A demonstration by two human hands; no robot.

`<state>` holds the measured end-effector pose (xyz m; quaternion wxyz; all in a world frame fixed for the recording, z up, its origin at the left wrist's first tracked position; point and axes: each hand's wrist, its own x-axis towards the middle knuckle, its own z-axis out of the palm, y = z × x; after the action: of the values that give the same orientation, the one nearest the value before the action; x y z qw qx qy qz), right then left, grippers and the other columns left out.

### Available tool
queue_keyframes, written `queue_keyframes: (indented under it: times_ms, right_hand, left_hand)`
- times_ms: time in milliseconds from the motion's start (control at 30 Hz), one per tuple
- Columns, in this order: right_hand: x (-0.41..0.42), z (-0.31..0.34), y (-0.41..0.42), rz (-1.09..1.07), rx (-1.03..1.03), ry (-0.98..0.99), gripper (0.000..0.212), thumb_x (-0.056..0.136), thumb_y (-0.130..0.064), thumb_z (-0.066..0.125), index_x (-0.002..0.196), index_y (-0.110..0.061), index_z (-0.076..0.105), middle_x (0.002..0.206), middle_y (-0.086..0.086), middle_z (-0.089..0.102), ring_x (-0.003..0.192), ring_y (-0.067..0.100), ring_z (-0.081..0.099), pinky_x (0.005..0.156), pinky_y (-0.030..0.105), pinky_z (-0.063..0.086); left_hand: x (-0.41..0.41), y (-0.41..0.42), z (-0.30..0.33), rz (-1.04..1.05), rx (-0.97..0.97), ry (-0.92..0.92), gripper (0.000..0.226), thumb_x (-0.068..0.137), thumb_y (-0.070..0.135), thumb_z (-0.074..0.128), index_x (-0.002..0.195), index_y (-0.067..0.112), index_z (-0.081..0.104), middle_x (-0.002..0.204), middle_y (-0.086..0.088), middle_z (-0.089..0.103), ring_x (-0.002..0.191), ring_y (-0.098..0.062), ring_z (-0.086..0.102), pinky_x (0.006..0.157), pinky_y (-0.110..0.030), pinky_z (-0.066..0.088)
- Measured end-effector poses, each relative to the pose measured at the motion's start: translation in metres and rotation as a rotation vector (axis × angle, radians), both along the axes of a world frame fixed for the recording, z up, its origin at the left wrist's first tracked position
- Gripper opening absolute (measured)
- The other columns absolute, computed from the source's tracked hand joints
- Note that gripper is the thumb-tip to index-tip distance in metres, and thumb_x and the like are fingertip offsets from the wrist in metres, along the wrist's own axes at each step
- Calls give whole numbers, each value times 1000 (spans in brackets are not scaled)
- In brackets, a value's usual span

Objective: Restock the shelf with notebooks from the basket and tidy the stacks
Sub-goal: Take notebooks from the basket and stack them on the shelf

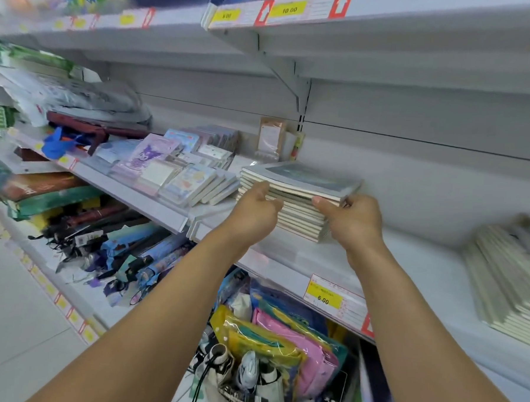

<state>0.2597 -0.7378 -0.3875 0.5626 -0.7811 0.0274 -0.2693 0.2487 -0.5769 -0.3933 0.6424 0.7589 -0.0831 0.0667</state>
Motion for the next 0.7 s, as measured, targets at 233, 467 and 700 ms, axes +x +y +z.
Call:
queue_keyframes:
  times_ms: [233,467,700]
  right_hand:
    - [10,-6,1,-54,-297,42,28,101,-33,50,95,-7,61,104,11,66,101,33,60,80,33,45]
    - [14,-9,-2,-133,-303,26,32,98,-38,54,90,-11,67,98,10,69,95,31,60,76,31,44]
    - [11,-8,-2,-91,-188,71,30,94,-41,58,105,-16,70,100,3,68,97,31,63,86,47,56]
  left_hand:
    - [14,-10,0,22,143,-71,54,104,21,43,154,15,23,163,8,-6,149,-15,11,103,-19,21]
    - [32,-1,-4,8,255,-69,56,103,24,43,154,22,21,163,8,-4,150,-18,9,116,-31,18]
    - [34,5,-13,49,532,-199,59,102,26,45,155,18,19,164,-1,1,149,-23,15,117,-29,18]
